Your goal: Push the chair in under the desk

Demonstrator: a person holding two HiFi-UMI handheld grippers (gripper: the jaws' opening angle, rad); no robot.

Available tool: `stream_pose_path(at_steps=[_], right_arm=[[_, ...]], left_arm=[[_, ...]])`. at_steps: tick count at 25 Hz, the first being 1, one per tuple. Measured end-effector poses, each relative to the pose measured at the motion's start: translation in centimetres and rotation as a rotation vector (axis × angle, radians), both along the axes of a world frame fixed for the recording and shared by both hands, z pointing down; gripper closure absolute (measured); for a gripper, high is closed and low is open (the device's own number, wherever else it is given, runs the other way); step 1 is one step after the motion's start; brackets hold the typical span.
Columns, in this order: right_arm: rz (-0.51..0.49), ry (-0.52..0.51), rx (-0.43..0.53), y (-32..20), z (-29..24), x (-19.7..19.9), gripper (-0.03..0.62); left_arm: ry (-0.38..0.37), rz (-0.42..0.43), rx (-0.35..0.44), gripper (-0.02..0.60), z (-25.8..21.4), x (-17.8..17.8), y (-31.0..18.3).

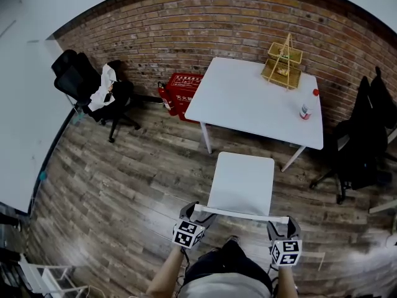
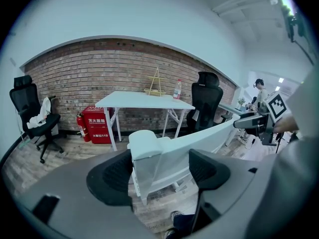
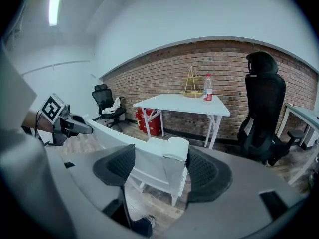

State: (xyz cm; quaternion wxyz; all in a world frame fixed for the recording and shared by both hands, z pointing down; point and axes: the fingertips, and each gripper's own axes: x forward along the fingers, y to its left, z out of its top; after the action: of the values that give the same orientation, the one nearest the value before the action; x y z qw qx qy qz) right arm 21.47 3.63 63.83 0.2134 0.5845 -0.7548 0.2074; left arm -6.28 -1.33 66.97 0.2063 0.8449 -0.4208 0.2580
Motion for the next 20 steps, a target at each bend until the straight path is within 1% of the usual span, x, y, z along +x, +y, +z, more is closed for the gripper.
stream_pose_path(at_steps=[11, 20], right_arm=[[-0.010, 0.003, 0.000, -2.6, 0.1, 1.4, 0.264], [-0.006, 0.004, -0.001, -4.8, 0.2, 1.4, 0.264]], left_arm=[[0.002, -0.004, 0.005, 0.225, 0.0, 1.3, -2.5], [-0.003, 0.004, 0.004, 0.225, 0.1, 1.5, -5.0]])
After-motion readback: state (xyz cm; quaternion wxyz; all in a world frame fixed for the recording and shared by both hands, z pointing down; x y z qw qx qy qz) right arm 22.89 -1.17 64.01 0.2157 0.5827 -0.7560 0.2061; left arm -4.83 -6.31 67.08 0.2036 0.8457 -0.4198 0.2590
